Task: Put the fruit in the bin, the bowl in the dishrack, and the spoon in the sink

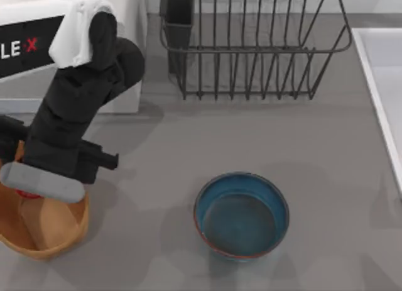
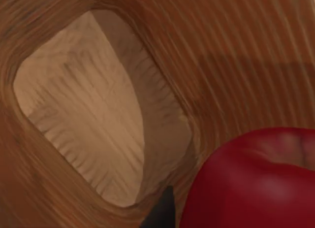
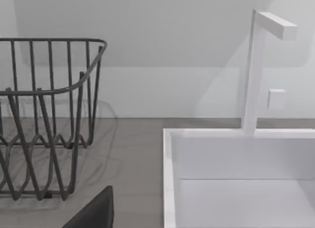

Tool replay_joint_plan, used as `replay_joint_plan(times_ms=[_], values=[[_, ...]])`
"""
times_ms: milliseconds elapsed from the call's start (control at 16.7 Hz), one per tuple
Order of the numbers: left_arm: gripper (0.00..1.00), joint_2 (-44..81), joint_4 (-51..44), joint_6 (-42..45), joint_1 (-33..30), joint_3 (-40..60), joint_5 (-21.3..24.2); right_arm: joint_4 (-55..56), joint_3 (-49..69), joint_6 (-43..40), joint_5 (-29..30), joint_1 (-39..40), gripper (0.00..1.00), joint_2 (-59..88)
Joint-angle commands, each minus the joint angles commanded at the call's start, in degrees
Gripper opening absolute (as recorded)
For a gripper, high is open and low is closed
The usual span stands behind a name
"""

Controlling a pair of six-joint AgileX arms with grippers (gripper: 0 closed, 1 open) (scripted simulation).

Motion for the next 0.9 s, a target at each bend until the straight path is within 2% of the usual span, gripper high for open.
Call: replay_joint_plan(times_ms=[360, 900], values=[[0.00, -0.33, 2.64, 1.03, 0.49, -2.80, -0.23, 0.00, 0.00, 0.00, 0.00, 0.00, 1.00, 0.00], [0.68, -0.33, 2.64, 1.03, 0.49, -2.80, -0.23, 0.00, 0.00, 0.00, 0.00, 0.00, 1.00, 0.00]])
